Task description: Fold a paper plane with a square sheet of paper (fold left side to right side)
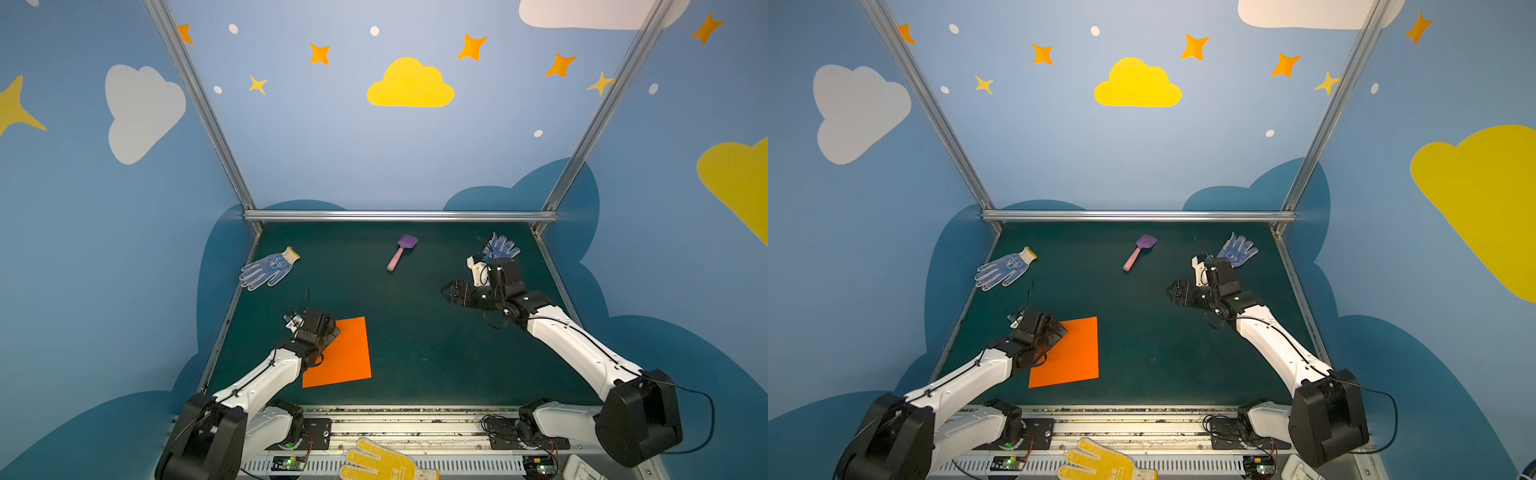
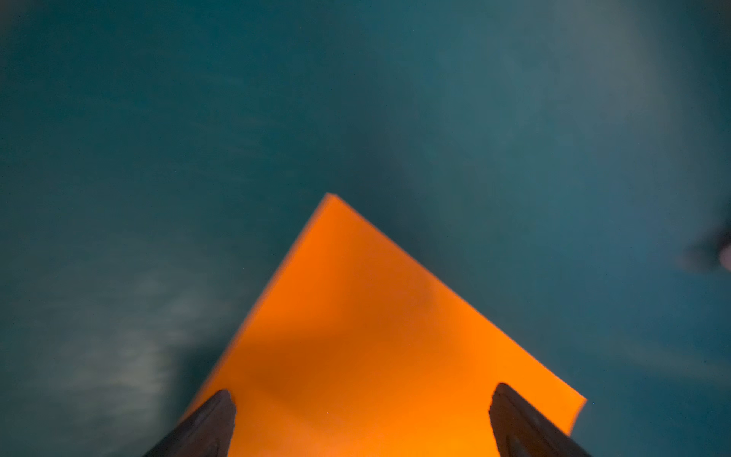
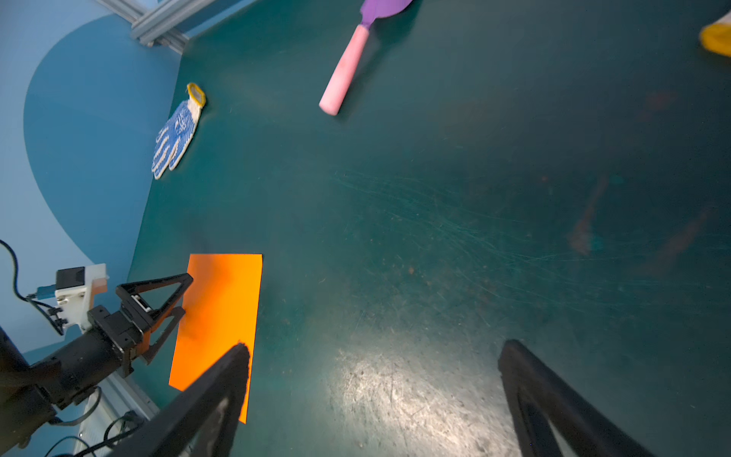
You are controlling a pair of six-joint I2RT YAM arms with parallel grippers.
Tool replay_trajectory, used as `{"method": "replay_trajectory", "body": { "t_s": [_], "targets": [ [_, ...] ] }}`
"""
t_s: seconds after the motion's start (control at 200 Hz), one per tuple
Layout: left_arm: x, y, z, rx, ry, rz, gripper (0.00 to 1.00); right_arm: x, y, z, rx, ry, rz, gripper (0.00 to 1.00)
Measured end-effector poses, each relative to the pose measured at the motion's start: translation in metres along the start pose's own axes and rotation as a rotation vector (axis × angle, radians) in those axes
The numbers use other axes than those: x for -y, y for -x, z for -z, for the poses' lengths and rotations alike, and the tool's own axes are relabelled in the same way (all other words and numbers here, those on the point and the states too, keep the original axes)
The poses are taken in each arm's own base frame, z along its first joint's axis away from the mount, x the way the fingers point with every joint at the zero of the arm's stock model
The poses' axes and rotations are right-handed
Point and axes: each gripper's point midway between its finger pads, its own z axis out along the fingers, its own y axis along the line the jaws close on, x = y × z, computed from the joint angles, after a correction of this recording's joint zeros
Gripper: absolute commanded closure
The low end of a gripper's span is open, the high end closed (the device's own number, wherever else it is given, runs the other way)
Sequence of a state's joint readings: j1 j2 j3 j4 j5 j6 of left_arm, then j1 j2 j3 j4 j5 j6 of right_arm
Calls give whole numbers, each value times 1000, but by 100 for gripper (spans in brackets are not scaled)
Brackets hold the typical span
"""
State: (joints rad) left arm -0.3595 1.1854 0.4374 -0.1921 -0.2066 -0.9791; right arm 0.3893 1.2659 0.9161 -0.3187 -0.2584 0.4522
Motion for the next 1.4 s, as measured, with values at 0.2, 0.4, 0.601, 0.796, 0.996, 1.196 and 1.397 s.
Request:
{"method": "replay_trajectory", "body": {
  "t_s": [0.2, 0.4, 0.601, 0.796, 0.996, 1.196, 1.397],
  "targets": [
    [77, -19, -19, -69, -81, -100, 0, 1, 1, 4, 4, 10, -24, 3],
    [147, -48, -16, -219, -205, -175, 0, -12, -29, -18, -126, 84, -23, 3],
    [137, -27, 7, -215, -199, -155, 0, -40, -82, -58, -324, 169, -3, 6],
    [71, -13, 7, -221, -102, -59, 0, -79, -119, -97, -460, 218, 48, 15],
    [25, -18, 6, -235, -29, -7, 0, -121, -130, -130, -500, 277, 120, 27],
    [14, -15, 6, -211, -39, 41, 0, -140, -134, -158, -507, 316, 151, 33],
    [14, -14, 5, -203, -51, 51, 0, -148, -131, -182, -504, 349, 180, 34]
  ]
}}
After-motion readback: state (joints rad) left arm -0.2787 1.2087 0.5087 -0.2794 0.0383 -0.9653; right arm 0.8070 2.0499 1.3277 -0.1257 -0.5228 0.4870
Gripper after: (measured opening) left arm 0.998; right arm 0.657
